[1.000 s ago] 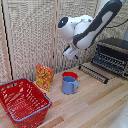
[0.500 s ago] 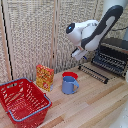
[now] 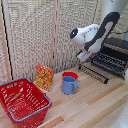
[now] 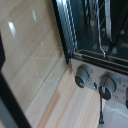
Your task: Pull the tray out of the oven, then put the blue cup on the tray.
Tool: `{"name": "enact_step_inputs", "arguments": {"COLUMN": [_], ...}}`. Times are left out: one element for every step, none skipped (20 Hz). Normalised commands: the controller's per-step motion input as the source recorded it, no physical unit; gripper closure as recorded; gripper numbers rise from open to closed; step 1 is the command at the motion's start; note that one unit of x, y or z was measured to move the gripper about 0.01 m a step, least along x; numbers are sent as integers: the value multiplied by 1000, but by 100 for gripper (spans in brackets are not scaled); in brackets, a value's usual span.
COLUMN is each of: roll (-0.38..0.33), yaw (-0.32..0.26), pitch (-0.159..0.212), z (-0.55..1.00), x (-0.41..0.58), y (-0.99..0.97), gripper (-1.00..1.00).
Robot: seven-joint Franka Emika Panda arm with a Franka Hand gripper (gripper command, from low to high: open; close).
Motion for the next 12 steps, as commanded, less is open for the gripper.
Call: {"name": "enact_step_inputs", "arguments": {"roll": [-68,-68,-55,-49,-25,-25,-34,-40,-36,-29,-30,-6], "yaw": [0,0,0,0,0,0,0,4,29,56,71,59], "pitch": [0,0,0,0,0,0,0,8,14,26,38,27], "z": [-86,-57,-31,-77,-86,-89,-134,-166,-174,-209,-214,-203], "x": [0,-6,-103,-109,-91,-63,-26,0,0,0,0,0], "y": [-731,-766,-820,-791,-774,-771,-686,-643,-623,-566,-529,-471], "gripper": [-100,-100,-100,-100,-100,-100,-100,-100,-100,-100,-100,-100]}}
